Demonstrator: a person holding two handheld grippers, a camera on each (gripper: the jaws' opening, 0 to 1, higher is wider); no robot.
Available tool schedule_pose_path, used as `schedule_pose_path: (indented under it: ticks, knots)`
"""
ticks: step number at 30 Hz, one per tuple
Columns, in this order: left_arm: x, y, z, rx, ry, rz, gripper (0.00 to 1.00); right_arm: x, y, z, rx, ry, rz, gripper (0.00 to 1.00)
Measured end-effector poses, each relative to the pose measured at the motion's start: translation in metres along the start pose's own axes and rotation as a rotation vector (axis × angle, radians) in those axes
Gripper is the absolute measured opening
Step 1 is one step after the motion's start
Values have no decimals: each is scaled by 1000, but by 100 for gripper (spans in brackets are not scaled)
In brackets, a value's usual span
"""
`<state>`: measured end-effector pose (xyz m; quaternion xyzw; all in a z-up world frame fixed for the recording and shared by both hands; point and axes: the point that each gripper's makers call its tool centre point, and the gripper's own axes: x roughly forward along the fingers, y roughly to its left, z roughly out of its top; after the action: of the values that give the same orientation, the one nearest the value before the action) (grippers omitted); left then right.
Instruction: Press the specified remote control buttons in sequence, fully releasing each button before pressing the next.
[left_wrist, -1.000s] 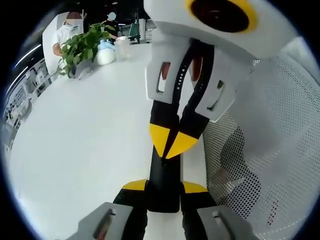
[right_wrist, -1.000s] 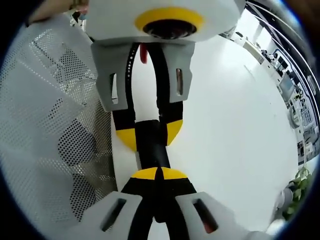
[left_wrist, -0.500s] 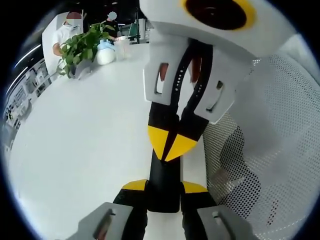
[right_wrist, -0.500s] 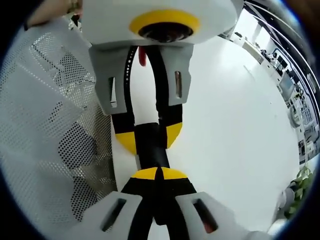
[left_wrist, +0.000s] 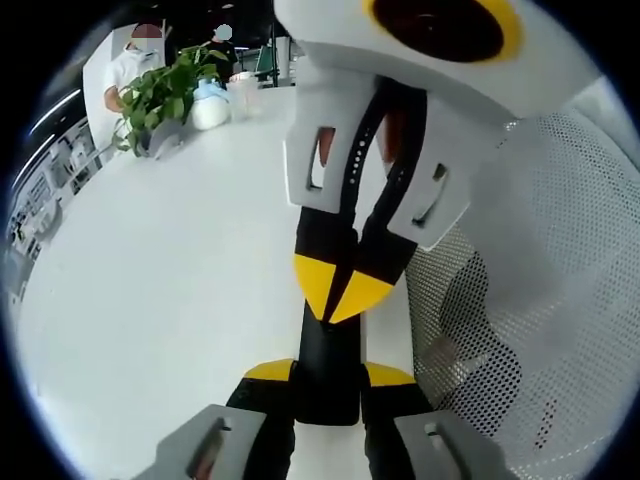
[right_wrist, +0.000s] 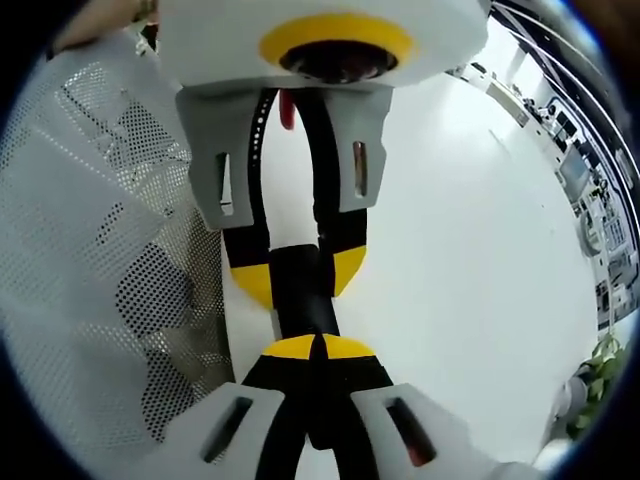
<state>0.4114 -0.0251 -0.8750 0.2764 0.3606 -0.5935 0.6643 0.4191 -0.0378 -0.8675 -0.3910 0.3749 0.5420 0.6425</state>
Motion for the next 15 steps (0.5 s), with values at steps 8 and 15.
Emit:
schedule_pose_path:
  ticks: [8, 15]
  knots:
    - [0, 0, 0, -1, 1, 1, 24, 0, 0, 0, 40, -4, 14, 0]
    - [0, 0, 0, -1, -1, 3, 24, -1, 1, -1, 34, -24, -6, 0]
